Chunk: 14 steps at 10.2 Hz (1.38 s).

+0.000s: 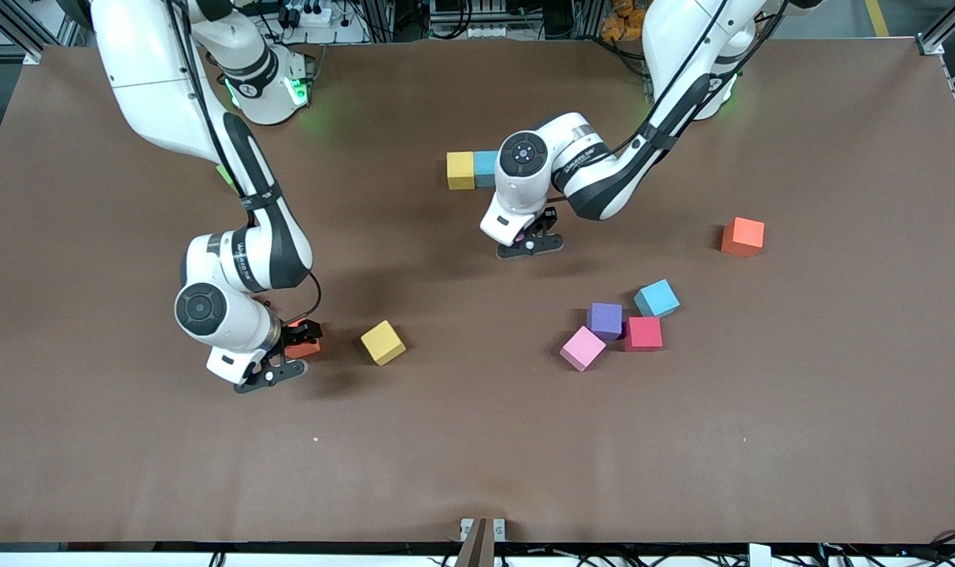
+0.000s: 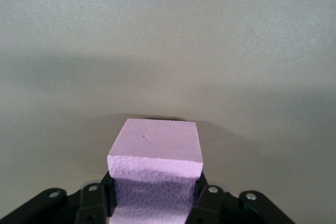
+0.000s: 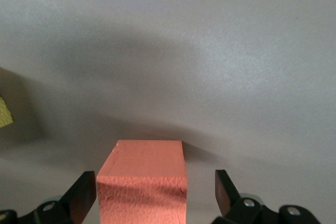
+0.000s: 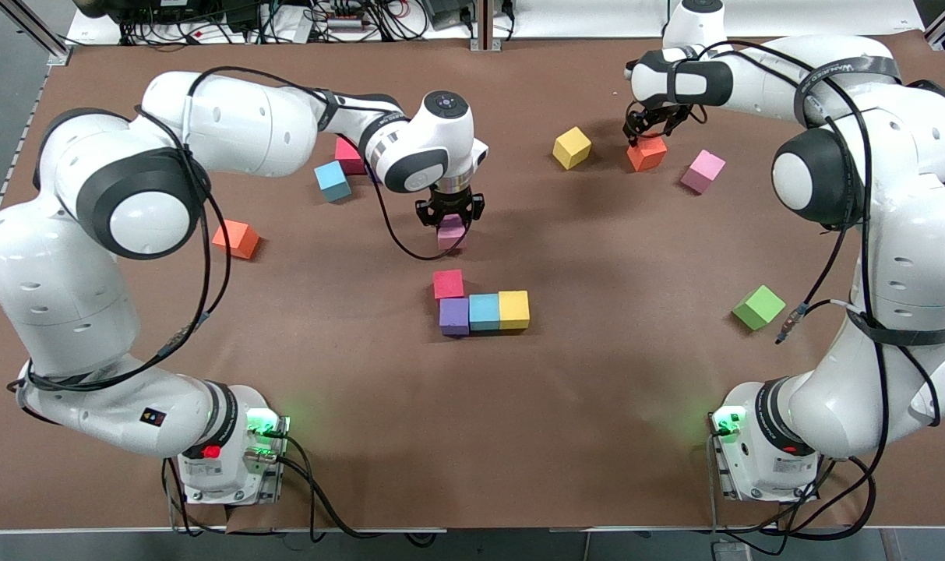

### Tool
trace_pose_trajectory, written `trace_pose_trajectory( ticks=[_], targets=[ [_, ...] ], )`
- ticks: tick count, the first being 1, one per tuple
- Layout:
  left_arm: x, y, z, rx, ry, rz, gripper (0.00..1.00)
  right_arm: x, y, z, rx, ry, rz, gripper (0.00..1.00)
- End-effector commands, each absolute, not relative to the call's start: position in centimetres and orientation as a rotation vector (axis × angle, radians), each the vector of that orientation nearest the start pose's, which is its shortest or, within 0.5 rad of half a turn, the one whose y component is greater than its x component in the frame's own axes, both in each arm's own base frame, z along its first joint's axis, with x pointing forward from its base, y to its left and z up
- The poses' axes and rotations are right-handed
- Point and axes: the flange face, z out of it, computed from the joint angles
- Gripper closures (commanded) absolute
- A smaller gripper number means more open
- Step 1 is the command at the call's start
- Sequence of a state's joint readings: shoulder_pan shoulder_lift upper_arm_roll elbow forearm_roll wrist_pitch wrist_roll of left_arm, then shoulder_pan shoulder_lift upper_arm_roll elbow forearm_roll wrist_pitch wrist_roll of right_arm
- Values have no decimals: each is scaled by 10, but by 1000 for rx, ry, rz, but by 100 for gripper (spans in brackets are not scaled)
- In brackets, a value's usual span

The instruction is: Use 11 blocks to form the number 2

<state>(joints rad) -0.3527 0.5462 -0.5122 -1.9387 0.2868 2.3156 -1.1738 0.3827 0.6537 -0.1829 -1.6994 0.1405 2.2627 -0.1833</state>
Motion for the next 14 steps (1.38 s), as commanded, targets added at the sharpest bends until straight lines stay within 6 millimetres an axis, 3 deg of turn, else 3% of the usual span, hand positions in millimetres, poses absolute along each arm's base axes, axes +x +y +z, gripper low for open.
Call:
trace_pose_trajectory(
  ticks=[1, 3, 5, 6, 8, 11, 14],
  targets=[
    [397, -458, 220, -3120, -167, 106, 65, 643, 138, 202, -3088, -481, 144, 0],
    [389, -462, 217, -3124, -142, 108, 64, 638, 137, 197, -3089, -480, 156, 0],
    [383, -459, 211, -3113, -130, 122, 64, 634, 141, 200, -3087, -487, 151, 72],
    [381, -456, 208, -3107, -131, 129, 64, 630, 142, 200, -3085, -491, 159, 79],
    [383, -453, 208, -3107, -139, 129, 64, 631, 143, 228, -3065, -553, 126, 80],
    [381, -453, 209, -3109, -136, 130, 64, 630, 129, 275, -2937, -925, 138, 80],
    [377, -453, 210, -3107, -127, 132, 64, 623, 125, 301, -2790, -1227, 164, 79]
  ],
)
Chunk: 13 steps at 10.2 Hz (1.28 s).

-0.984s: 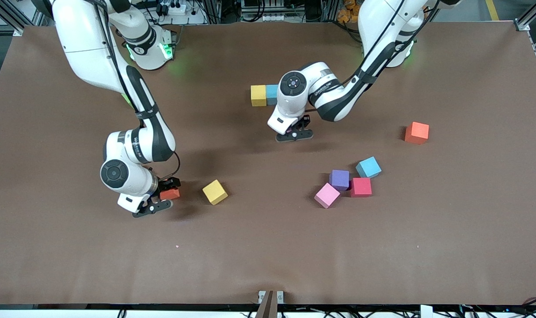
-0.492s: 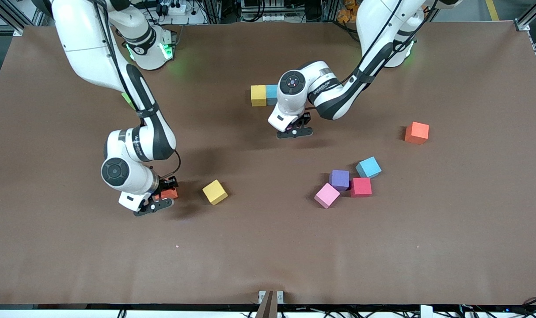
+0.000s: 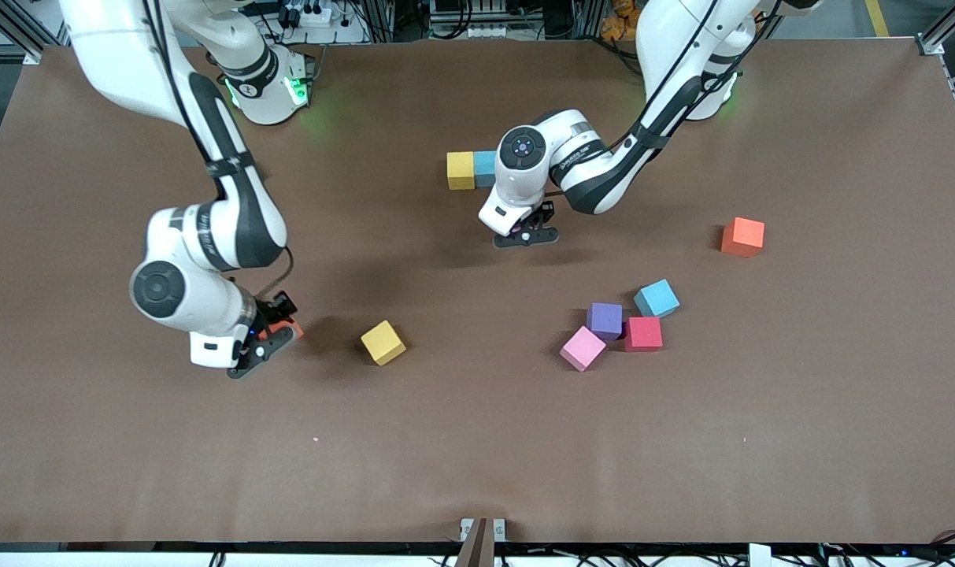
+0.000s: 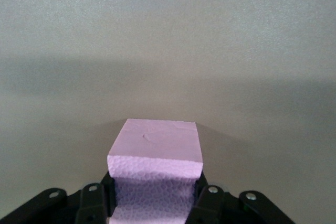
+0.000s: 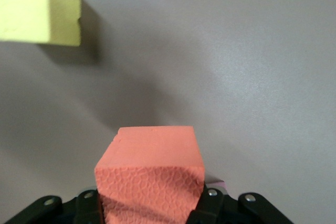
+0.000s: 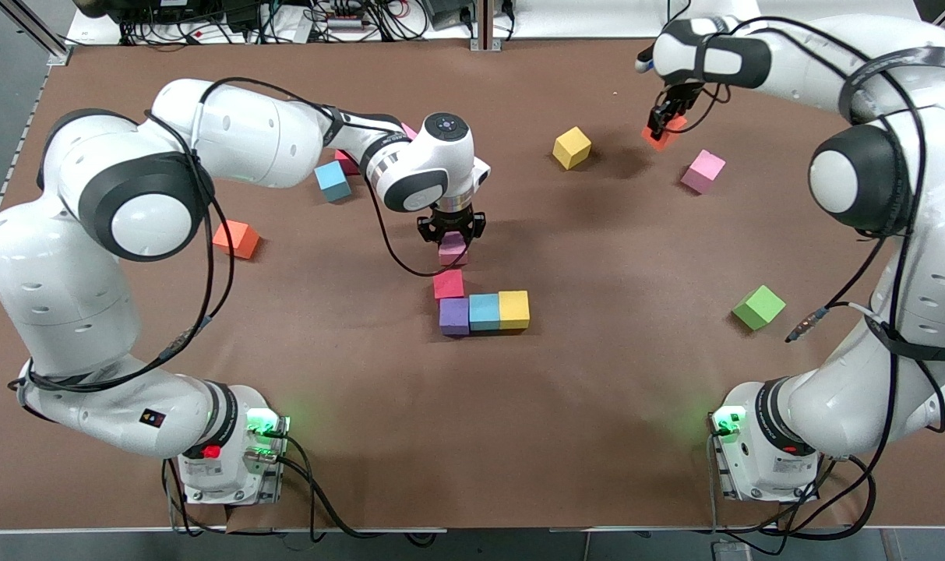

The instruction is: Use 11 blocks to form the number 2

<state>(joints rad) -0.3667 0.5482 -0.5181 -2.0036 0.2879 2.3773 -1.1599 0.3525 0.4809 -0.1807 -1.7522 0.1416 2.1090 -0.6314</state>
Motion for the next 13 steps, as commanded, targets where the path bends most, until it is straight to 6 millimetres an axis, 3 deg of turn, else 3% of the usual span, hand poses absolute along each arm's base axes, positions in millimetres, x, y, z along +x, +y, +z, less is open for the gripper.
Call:
trace_pose_trajectory(
  ticks=[1, 6, 10, 13],
  targets=[
    [374, -454, 210, -3107, -119, 135, 64, 621, 132, 304, -2744, -1312, 167, 78],
    [365, -447, 210, -3091, -105, 133, 64, 607, 166, 306, -2429, -1796, 170, 74],
    [363, -447, 208, -3093, -103, 135, 64, 589, 212, 300, -2348, -1907, 182, 71],
    [359, -452, 206, -3104, -113, 136, 55, 587, 218, 300, -2338, -1921, 182, 70]
  ],
)
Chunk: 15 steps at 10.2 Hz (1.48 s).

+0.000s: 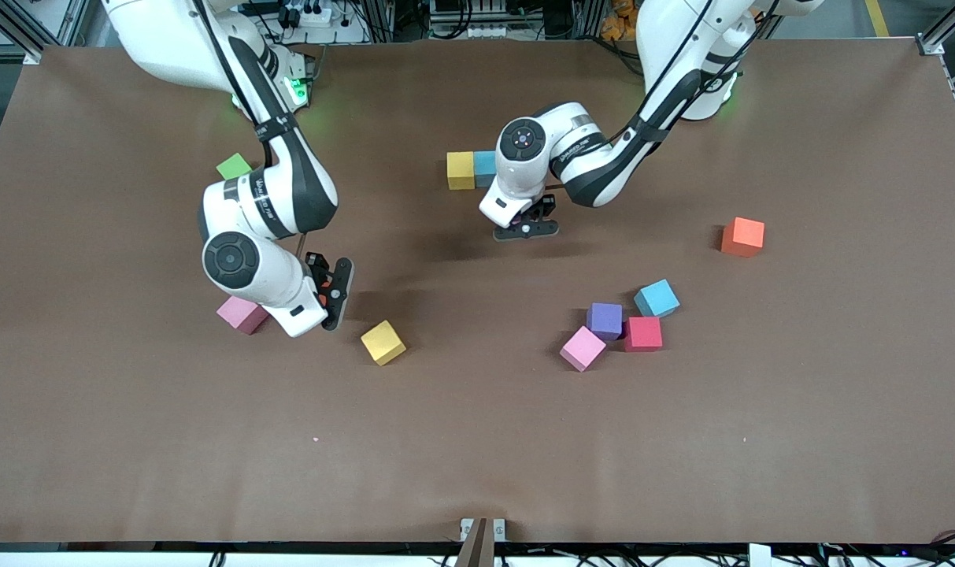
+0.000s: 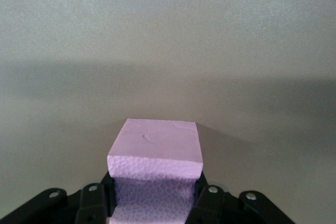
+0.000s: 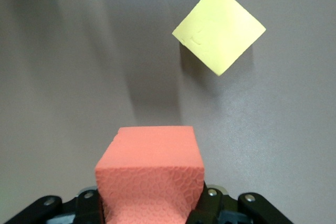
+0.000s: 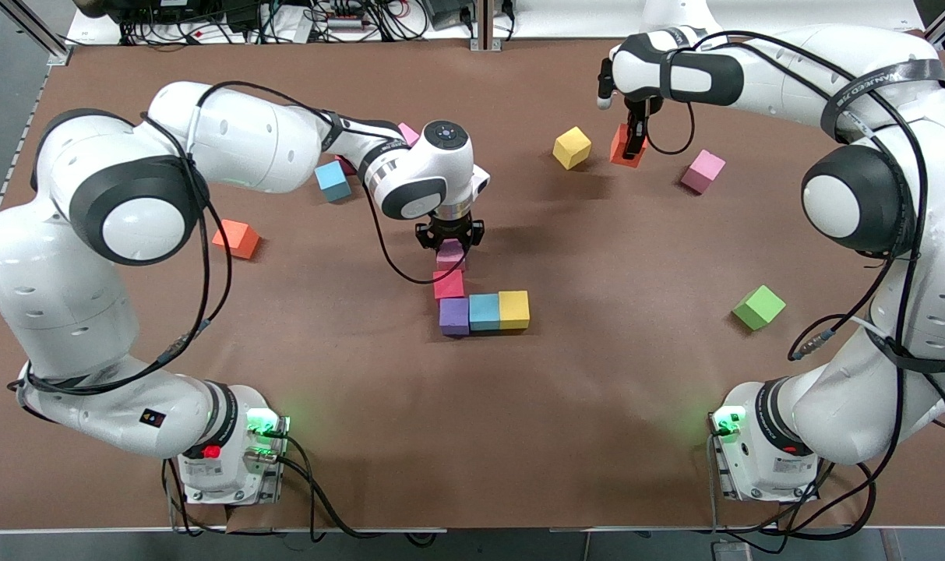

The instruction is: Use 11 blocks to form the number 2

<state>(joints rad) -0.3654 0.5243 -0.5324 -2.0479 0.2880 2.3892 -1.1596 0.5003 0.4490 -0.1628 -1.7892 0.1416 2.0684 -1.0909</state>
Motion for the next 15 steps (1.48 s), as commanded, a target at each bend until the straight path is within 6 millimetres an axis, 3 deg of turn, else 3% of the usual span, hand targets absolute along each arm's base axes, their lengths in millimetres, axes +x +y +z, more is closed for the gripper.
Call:
trace_pose_trajectory(
  ticks=[1, 2, 3, 6, 8, 10, 12, 13, 15],
  targets=[
    [357, -452, 204, -3102, -108, 140, 54, 587, 219, 300, -2337, -1923, 183, 70],
    [357, -453, 205, -3103, -112, 139, 45, 587, 218, 300, -2338, -1921, 182, 70],
    [358, -453, 205, -3103, -113, 138, 0, 587, 218, 300, -2336, -1922, 182, 70],
    [359, -454, 207, -3107, -121, 133, 0, 590, 213, 303, -2326, -1936, 171, 70],
    [366, -456, 221, -3114, -198, 99, 0, 592, 212, 304, -2325, -1939, 166, 70],
    [376, -457, 261, -3148, -258, 6, 0, 592, 213, 303, -2324, -1941, 169, 70],
    [393, -462, 317, -3197, -415, -33, 0, 592, 218, 301, -2321, -1953, 158, 70],
    [410, -464, 347, -3183, -461, -29, 0, 591, 221, 300, -2317, -1959, 158, 70],
    [455, -439, 385, -3121, -576, -20, 0, 583, 241, 298, -2290, -1998, 153, 70]
  ],
)
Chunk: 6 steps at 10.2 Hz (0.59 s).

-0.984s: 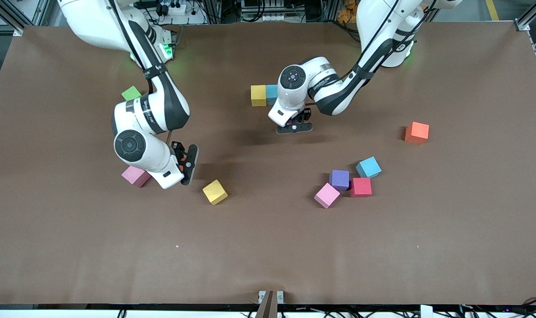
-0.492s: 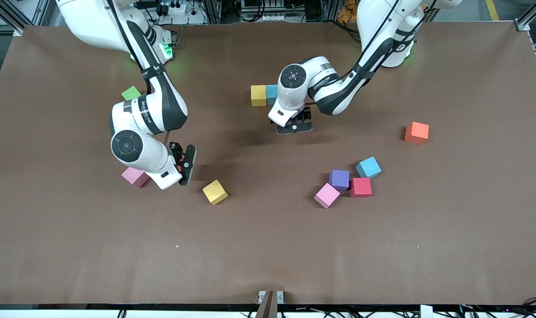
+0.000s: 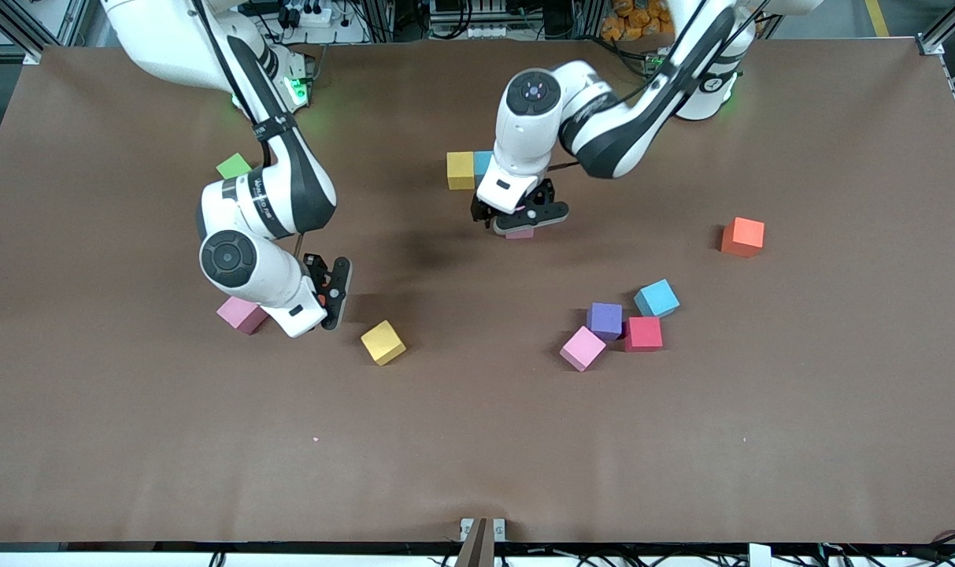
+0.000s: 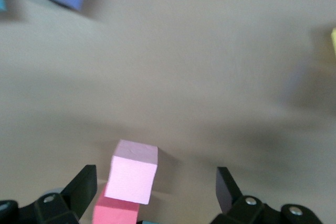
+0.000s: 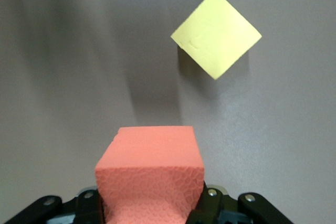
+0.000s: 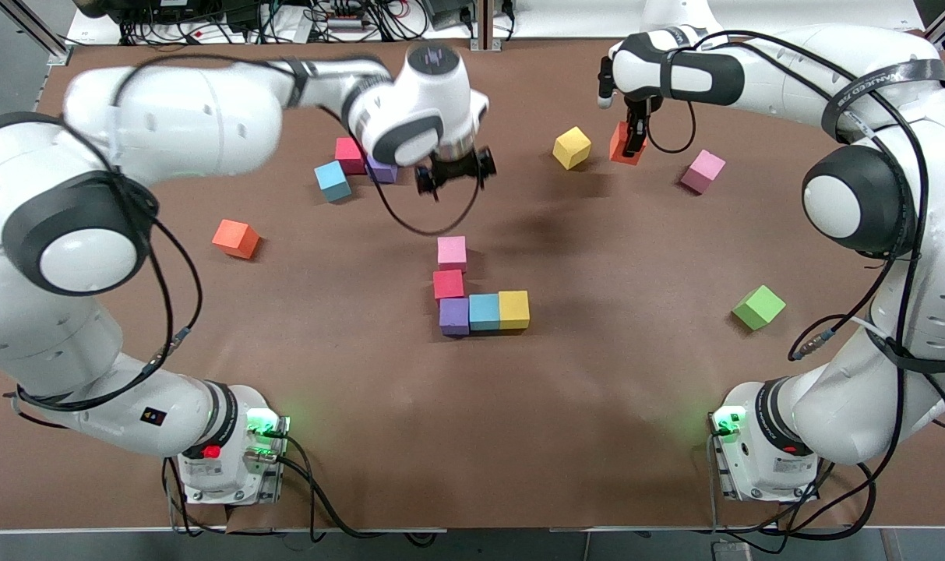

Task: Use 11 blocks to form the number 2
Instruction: 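Carry the orange cube to the row while the left gripper reaches another pink cube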

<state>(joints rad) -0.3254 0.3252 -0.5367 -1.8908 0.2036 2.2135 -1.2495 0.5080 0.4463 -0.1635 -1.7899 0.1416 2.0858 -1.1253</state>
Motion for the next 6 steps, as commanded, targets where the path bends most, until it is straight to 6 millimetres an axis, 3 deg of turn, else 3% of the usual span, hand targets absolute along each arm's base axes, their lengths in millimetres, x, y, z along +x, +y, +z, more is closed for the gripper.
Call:
trace_pose_trajectory(
  ticks=[1, 3, 4, 6],
  targets=[
    [482, -414, 391, -3118, -641, -34, 0, 578, 254, 297, -2271, -2028, 150, 70],
    [527, -368, 388, -3144, -539, -28, 0, 553, 304, 295, -2204, -2108, 158, 70],
    [552, -334, 380, -3147, -521, -18, 0, 538, 331, 295, -2159, -2157, 161, 70],
    [589, -302, 375, -3205, -242, -23, 0, 508, 374, 287, -2124, -2198, 188, 70]
  ],
)
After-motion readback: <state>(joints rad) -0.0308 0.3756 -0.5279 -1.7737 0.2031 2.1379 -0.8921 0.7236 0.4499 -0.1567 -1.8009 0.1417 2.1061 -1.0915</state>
